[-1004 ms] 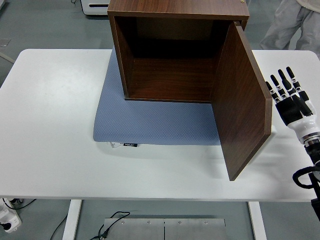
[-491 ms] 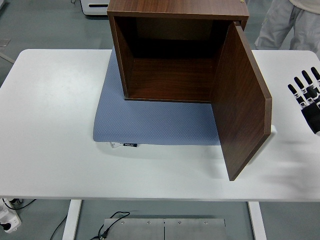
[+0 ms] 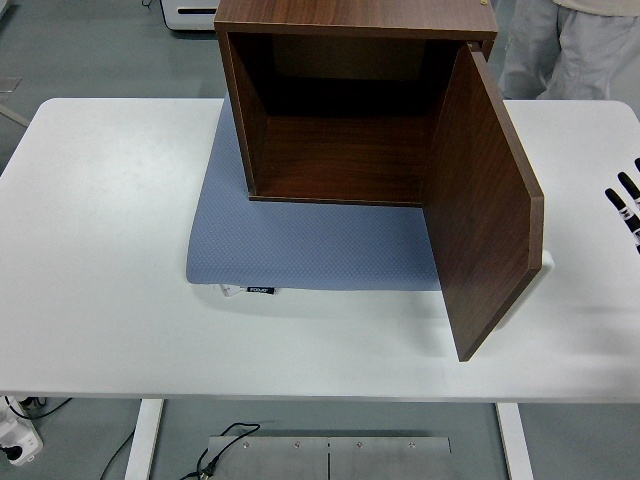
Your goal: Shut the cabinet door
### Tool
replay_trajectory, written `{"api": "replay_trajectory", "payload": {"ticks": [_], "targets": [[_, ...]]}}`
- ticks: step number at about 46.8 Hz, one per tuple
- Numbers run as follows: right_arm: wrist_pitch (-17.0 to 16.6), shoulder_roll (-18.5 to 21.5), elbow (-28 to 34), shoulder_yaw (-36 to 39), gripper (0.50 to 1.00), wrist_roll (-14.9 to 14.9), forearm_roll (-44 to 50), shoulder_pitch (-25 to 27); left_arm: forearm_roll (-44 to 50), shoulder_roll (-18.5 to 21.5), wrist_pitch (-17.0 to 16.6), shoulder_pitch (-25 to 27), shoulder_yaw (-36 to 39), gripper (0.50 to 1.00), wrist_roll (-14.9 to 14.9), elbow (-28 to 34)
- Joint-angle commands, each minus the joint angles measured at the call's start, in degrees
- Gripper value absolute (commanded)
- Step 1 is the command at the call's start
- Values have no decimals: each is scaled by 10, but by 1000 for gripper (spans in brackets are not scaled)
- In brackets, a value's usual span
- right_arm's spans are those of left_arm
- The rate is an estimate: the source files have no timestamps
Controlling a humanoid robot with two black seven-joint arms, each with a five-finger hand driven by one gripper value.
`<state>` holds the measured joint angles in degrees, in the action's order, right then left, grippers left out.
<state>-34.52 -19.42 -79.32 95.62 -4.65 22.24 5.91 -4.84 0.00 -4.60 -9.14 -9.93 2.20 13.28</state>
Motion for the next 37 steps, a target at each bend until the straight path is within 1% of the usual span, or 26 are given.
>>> {"api": "replay_trajectory", "payload": {"ticks": [1, 7, 18, 37], "targets": [[-5, -1, -13, 0, 1000, 0, 0, 16, 0, 0, -1, 0, 0, 1000, 0, 0], [-5, -6, -30, 5, 1000, -1, 1, 45, 0, 0, -1, 0, 0, 1000, 0, 0], [-5, -5, -41, 4, 1000, -1, 3, 74, 0, 0, 0, 0, 0, 1000, 0, 0], [-5, -2, -65, -8, 1000, 1, 5, 93, 0, 0, 0, 0, 0, 1000, 0, 0]]}}
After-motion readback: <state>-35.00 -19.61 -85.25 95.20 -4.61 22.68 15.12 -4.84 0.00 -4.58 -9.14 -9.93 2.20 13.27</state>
